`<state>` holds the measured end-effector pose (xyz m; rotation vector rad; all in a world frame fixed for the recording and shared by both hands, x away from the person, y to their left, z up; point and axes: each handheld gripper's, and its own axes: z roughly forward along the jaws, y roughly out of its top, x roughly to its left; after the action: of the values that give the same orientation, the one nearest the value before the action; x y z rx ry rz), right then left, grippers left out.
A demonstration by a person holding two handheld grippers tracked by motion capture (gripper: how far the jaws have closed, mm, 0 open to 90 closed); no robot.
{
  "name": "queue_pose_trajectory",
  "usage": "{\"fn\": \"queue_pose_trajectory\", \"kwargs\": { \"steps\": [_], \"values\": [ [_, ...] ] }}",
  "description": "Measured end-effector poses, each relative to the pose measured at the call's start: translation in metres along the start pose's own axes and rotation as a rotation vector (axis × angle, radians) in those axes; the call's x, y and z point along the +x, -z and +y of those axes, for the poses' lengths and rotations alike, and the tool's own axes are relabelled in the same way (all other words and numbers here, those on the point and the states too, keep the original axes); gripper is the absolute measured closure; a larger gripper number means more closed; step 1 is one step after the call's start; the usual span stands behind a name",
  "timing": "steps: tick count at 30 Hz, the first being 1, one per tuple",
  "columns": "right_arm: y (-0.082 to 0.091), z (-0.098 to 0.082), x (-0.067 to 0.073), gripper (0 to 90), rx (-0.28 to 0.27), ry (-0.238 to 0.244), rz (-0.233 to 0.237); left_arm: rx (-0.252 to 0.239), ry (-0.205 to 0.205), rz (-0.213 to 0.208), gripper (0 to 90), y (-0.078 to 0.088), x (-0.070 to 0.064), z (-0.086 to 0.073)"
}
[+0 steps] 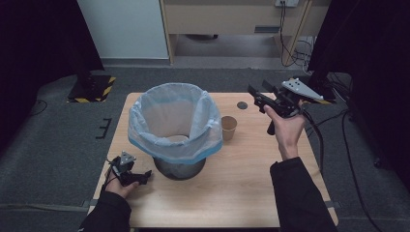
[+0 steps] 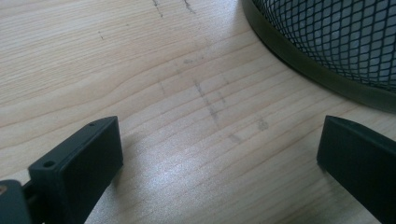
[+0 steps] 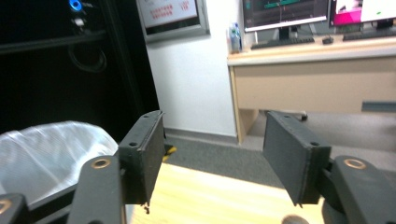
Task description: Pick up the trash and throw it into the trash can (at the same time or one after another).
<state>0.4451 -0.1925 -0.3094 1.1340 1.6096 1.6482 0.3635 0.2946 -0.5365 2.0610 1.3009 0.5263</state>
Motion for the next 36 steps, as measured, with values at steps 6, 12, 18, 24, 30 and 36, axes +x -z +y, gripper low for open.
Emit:
{"fn": "queue_pose_trajectory", "kwargs": {
  "steps": [6,12,18,24,30,36],
  "values": [
    [-0.009,-0.026,-0.017,36.6,0.056,-0.015,-0.023,0.000,0.000,0.000,0.0,0.000,0.000,0.000],
    [-0.021,-0.053,-0.030,36.8,0.130,-0.026,-0.052,0.000,0.000,0.000,0.0,0.000,0.000,0.000],
    [-0.038,-0.081,-0.036,38.7,0.211,-0.021,-0.066,0.000,0.000,0.000,0.0,0.000,0.000,0.000],
    [-0.056,-0.106,-0.035,45.0,0.304,0.008,-0.076,0.000,0.000,0.000,0.0,0.000,0.000,0.000],
    [-0.073,-0.129,-0.035,50.1,0.394,0.037,-0.093,0.000,0.000,0.000,0.0,0.000,0.000,0.000],
    [-0.088,-0.146,-0.033,53.8,0.450,0.028,-0.098,0.000,-0.001,-0.001,0.0,0.000,0.000,0.000]
  ]
}}
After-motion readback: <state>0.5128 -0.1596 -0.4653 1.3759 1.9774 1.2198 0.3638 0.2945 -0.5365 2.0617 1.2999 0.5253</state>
